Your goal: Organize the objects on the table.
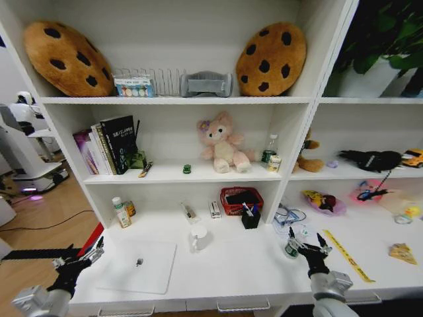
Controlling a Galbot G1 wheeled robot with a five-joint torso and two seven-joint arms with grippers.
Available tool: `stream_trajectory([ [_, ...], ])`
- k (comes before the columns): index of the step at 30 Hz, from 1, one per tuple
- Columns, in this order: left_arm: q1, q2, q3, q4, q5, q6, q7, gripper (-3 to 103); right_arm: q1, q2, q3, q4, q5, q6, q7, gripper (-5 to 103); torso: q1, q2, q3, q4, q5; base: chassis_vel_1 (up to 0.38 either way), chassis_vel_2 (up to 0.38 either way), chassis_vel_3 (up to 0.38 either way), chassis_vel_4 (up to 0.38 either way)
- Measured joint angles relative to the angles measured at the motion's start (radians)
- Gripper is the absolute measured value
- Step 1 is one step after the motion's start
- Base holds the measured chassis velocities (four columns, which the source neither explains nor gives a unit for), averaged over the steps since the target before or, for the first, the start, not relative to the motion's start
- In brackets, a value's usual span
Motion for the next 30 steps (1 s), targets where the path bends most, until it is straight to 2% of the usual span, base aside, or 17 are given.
stream_trajectory([
  [4,0.000,0.000,0.000,0.000,0.000,0.000,0.000,100,0.021,-0.016,-0.005,-0.025,0.005,-0.003,0.002,100,0.000,0.000,0.000,0.0001,0.0000,0.000,0.000,0.000,0.000],
  [5,0.000,0.000,0.000,0.000,0.000,0.000,0.000,100,0.035,-0.031,-0.012,-0.036,0.006,-0.005,0.003,103,0.000,0.000,0.000,0.0000,0.0000,0.000,0.000,0.000,0.000],
  [10,0.000,0.000,0.000,0.000,0.000,0.000,0.000,100,0.069,-0.067,-0.045,-0.050,0.006,-0.012,0.005,95,0.000,0.000,0.000,0.0002,0.0000,0.000,0.000,0.000,0.000],
  [12,0.000,0.000,0.000,0.000,0.000,0.000,0.000,100,0.081,-0.074,-0.061,-0.052,0.004,-0.017,0.012,84,0.000,0.000,0.000,0.0001,0.0000,0.000,0.000,0.000,0.000],
  [14,0.000,0.000,0.000,0.000,0.000,0.000,0.000,100,0.086,-0.075,-0.068,-0.054,0.004,-0.019,0.015,84,0.000,0.000,0.000,0.0001,0.0000,0.000,0.000,0.000,0.000],
  [15,0.000,0.000,0.000,0.000,0.000,0.000,0.000,100,0.088,-0.075,-0.072,-0.056,0.003,-0.019,0.017,79,0.000,0.000,0.000,0.0001,0.0000,0.000,0.000,0.000,0.000],
  [16,0.000,0.000,0.000,0.000,0.000,0.000,0.000,100,0.089,-0.074,-0.077,-0.059,0.002,-0.020,0.019,68,0.000,0.000,0.000,0.0001,0.0000,0.000,0.000,0.000,0.000],
  [18,0.000,0.000,0.000,0.000,0.000,0.000,0.000,100,0.089,-0.073,-0.078,-0.061,0.001,-0.020,0.020,68,0.000,0.000,0.000,0.0000,0.0000,0.000,0.000,0.000,0.000],
  [20,0.000,0.000,0.000,0.000,0.000,0.000,0.000,100,0.090,-0.072,-0.082,-0.063,0.000,-0.020,0.023,57,0.000,0.000,0.000,0.0000,-0.0002,0.000,0.000,0.000,0.000],
  [21,0.000,0.000,0.000,0.000,0.000,0.000,0.000,100,0.090,-0.072,-0.082,-0.063,0.000,-0.020,0.023,57,0.000,0.000,0.000,0.0000,-0.0002,0.000,0.000,0.000,0.000],
  [24,0.000,0.000,0.000,0.000,0.000,0.000,0.000,100,0.090,-0.073,-0.083,-0.063,0.000,-0.020,0.026,40,0.000,0.000,0.000,0.0000,0.0000,0.000,0.000,0.000,0.000],
  [25,0.000,0.000,0.000,0.000,0.000,0.000,0.000,100,0.090,-0.073,-0.083,-0.063,0.000,-0.020,0.026,40,0.000,0.000,0.000,0.0000,0.0000,0.000,0.000,0.000,0.000],
  [27,0.000,0.000,0.000,0.000,0.000,0.000,0.000,100,0.089,-0.075,-0.083,-0.062,0.000,-0.020,0.027,30,0.000,0.000,0.000,0.0001,0.0000,0.000,0.000,0.000,0.000],
  [30,0.000,0.000,0.000,0.000,0.000,0.000,0.000,100,0.084,-0.077,-0.080,-0.058,0.000,-0.020,0.027,29,0.000,0.000,0.000,0.0000,0.0000,0.000,0.000,0.000,0.000],
])
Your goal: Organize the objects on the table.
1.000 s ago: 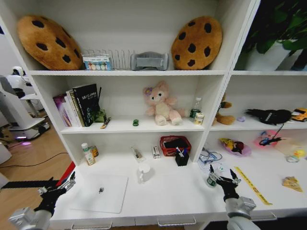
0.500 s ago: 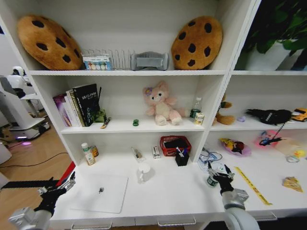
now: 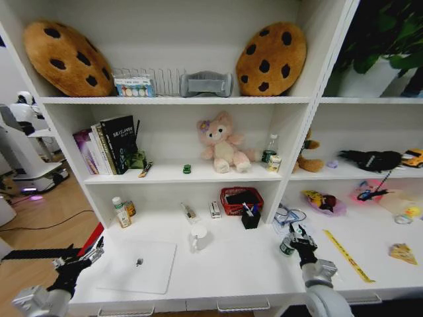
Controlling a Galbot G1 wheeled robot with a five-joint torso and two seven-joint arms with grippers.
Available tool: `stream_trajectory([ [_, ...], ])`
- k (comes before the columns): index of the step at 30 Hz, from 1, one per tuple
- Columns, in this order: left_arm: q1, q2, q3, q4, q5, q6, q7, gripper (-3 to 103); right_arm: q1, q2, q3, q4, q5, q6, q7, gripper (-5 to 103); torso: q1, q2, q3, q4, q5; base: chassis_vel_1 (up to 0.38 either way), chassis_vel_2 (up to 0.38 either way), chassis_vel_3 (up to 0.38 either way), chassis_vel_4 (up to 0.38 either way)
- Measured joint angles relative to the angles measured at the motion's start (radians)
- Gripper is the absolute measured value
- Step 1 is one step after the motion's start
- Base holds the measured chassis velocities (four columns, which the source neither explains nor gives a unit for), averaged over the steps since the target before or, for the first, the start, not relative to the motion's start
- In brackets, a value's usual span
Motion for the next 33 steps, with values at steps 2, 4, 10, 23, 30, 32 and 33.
stream_trajectory([
  [2,0.000,0.000,0.000,0.000,0.000,0.000,0.000,100,-0.012,0.000,0.007,0.012,0.000,0.001,0.000,29,0.000,0.000,0.000,0.0000,0.0001,0.000,0.000,0.000,0.000],
  [4,0.000,0.000,0.000,0.000,0.000,0.000,0.000,100,-0.023,0.000,0.012,0.025,0.002,0.001,0.000,29,0.000,0.000,0.000,0.0001,0.0002,0.000,0.000,0.000,0.000],
  [10,0.000,0.000,0.000,0.000,0.000,0.000,0.000,100,-0.152,0.015,0.069,0.173,0.026,-0.031,0.000,29,0.000,0.000,0.000,-0.0001,-0.0001,0.000,0.000,0.000,0.000],
  [23,0.000,0.000,0.000,0.000,0.000,0.000,0.000,100,-0.599,0.189,0.091,0.405,-0.151,0.032,0.012,29,0.000,0.000,0.000,0.0000,-0.0003,0.000,0.000,0.000,0.000],
  [30,0.000,0.000,0.000,0.000,0.000,0.000,0.000,100,-0.681,0.230,-0.019,0.325,-0.287,0.148,-0.009,29,0.000,0.000,0.000,0.0001,-0.0001,0.000,0.000,0.000,0.000],
  [32,0.000,0.000,0.000,0.000,0.000,0.000,0.000,100,-0.691,0.236,-0.037,0.304,-0.313,0.168,-0.010,29,0.000,0.000,0.000,0.0001,-0.0003,0.000,0.000,0.000,0.000],
  [33,0.000,0.000,0.000,0.000,0.000,0.000,0.000,100,-0.700,0.242,-0.060,0.269,-0.346,0.192,-0.009,29,0.000,0.000,0.000,0.0000,-0.0003,0.000,0.000,0.000,0.000],
])
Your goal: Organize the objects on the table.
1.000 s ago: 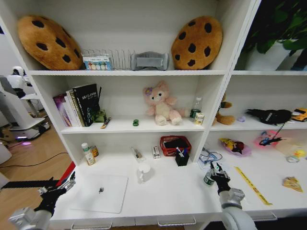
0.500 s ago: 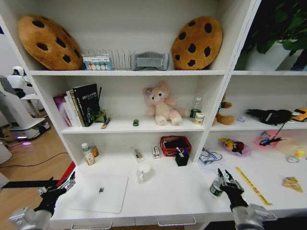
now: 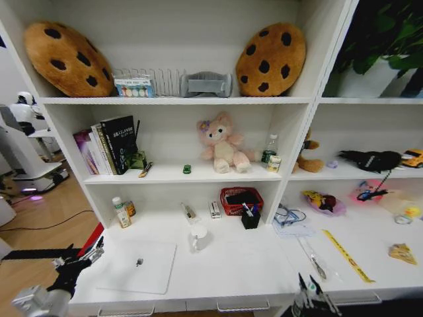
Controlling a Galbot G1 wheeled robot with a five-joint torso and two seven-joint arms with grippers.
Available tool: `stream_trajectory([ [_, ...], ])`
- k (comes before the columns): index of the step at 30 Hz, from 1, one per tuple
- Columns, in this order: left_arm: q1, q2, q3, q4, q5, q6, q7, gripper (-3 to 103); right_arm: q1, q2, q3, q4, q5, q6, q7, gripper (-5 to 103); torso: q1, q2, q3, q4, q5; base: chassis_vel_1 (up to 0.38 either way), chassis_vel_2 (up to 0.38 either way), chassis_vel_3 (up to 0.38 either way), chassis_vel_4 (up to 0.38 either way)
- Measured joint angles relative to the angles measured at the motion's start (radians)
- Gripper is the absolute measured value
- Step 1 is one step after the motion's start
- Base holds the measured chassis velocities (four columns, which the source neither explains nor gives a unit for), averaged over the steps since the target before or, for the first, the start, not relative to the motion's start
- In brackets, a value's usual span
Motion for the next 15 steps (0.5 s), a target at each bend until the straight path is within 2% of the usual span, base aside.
stream_trajectory([
  [1,0.000,0.000,0.000,0.000,0.000,0.000,0.000,100,-0.001,0.008,-0.033,-0.072,-0.034,0.033,0.004,29,0.000,0.000,0.000,0.0000,0.0001,0.000,0.000,0.000,0.000],
  [2,0.000,0.000,0.000,0.000,0.000,0.000,0.000,100,-0.001,0.008,-0.033,-0.072,-0.034,0.033,0.004,29,0.000,0.000,0.000,0.0000,0.0001,0.000,0.000,0.000,0.000],
  [4,0.000,0.000,0.000,0.000,0.000,0.000,0.000,100,0.032,0.021,-0.066,-0.212,-0.060,0.081,0.026,29,0.000,0.000,0.000,-0.0001,0.0004,0.000,0.000,0.000,0.000],
  [6,0.000,0.000,0.000,0.000,0.000,0.000,0.000,100,0.053,0.025,-0.072,-0.274,-0.065,0.100,0.030,29,0.000,0.000,0.000,-0.0001,0.0003,0.000,0.000,0.000,0.000],
  [7,0.000,0.000,0.000,0.000,0.000,0.000,0.000,100,0.053,0.025,-0.072,-0.274,-0.065,0.100,0.030,29,0.000,0.000,0.000,-0.0001,0.0003,0.000,0.000,0.000,0.000],
  [10,0.000,0.000,0.000,0.000,0.000,0.000,0.000,100,0.144,0.031,-0.077,-0.435,-0.064,0.137,0.025,29,0.000,0.000,0.000,0.0000,0.0002,0.000,0.000,0.000,0.000],
  [13,0.000,0.000,0.000,0.000,0.000,0.000,0.000,100,0.177,0.033,-0.077,-0.482,-0.062,0.139,0.026,29,0.000,0.000,0.000,-0.0001,0.0002,0.000,0.000,0.000,0.000],
  [15,0.000,0.000,0.000,0.000,0.000,0.000,0.000,100,0.267,0.035,-0.072,-0.607,-0.059,0.139,0.032,29,0.000,0.000,0.000,0.0000,0.0003,0.000,0.000,0.000,0.000],
])
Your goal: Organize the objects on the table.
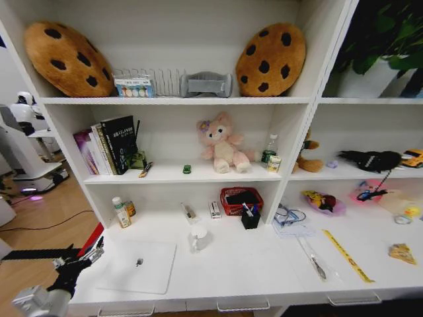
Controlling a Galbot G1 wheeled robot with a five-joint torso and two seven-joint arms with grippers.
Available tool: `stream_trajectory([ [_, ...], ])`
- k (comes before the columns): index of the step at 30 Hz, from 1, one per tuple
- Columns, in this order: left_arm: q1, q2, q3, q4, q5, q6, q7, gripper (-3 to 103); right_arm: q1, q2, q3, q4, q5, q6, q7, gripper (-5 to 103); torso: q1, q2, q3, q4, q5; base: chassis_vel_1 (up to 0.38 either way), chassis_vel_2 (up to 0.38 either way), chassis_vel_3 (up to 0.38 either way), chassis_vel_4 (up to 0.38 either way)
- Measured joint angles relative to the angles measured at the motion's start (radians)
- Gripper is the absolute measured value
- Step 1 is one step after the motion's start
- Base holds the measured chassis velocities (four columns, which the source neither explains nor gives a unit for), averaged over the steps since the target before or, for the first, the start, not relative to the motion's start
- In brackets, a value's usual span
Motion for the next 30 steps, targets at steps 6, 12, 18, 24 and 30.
stream_trajectory([
  [6,0.000,0.000,0.000,0.000,0.000,0.000,0.000,100,0.149,-0.013,0.010,-0.192,0.013,-0.005,-0.015,29,0.000,0.000,0.000,0.0000,-0.0001,0.000,0.000,0.000,0.000],
  [12,0.000,0.000,0.000,0.000,0.000,0.000,0.000,100,0.235,-0.027,0.017,-0.288,0.026,-0.009,-0.026,29,0.000,0.000,0.000,0.0001,-0.0001,0.000,0.000,0.000,0.000],
  [18,0.000,0.000,0.000,0.000,0.000,0.000,0.000,100,0.326,-0.049,0.026,-0.408,0.026,-0.001,-0.025,29,0.000,0.000,0.000,-0.0001,0.0000,0.000,0.000,0.000,0.000],
  [24,0.000,0.000,0.000,0.000,0.000,0.000,0.000,100,0.366,-0.069,0.035,-0.449,0.045,0.006,-0.029,29,0.000,0.000,0.000,-0.0001,-0.0001,-0.070,-0.061,0.053,0.067],
  [30,0.000,0.000,0.000,0.000,0.000,0.000,0.000,100,0.387,-0.076,0.049,-0.464,0.061,0.008,-0.032,29,0.000,0.000,0.000,0.0001,-0.0006,-0.174,-0.181,0.185,0.187],
])
